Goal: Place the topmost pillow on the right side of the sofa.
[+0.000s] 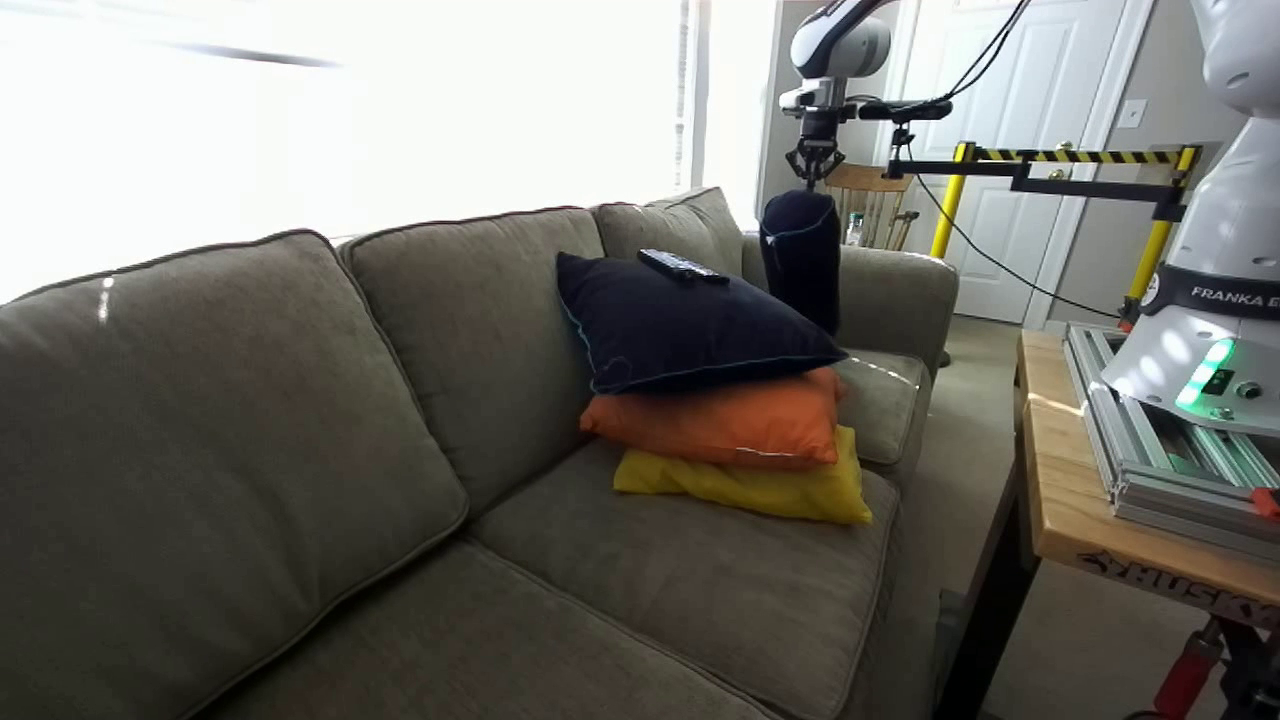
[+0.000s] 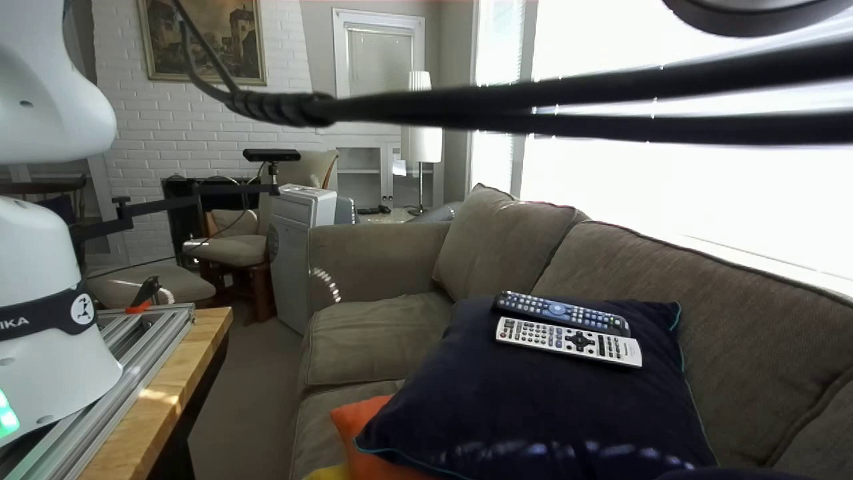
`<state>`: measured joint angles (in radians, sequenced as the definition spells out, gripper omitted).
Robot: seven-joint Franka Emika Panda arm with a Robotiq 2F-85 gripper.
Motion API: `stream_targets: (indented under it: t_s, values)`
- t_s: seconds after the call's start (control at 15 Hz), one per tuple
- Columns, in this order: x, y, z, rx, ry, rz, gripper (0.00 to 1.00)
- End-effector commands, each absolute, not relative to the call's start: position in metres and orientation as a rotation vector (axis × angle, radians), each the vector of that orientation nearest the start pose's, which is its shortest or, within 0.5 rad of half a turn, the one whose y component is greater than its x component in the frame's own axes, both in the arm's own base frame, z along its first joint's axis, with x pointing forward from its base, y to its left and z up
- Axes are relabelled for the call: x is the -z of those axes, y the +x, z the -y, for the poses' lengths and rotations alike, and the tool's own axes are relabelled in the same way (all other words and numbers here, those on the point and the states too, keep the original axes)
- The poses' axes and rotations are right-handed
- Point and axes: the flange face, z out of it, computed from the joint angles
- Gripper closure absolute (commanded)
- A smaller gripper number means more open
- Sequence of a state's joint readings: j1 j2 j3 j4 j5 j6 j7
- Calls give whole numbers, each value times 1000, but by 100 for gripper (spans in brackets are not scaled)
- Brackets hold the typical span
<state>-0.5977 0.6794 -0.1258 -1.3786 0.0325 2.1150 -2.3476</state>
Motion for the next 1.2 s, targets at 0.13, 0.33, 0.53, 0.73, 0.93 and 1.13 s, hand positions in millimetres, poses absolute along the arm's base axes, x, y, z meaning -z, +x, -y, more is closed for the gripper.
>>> stream_targets:
  t_s: [0.13, 0.33, 0.53, 0.73, 0.93, 1.13]
  values:
    - [-317, 571, 483, 94, 2109, -2196, 99]
    - [-315, 574, 480, 90, 2130, -2195, 99]
    - [-315, 579, 477, 83, 2142, -2186, 99]
    - [-316, 583, 475, 89, 2134, -2182, 99]
    - [-315, 585, 474, 93, 2132, -2177, 99]
    - [-316, 588, 471, 91, 2146, -2159, 65]
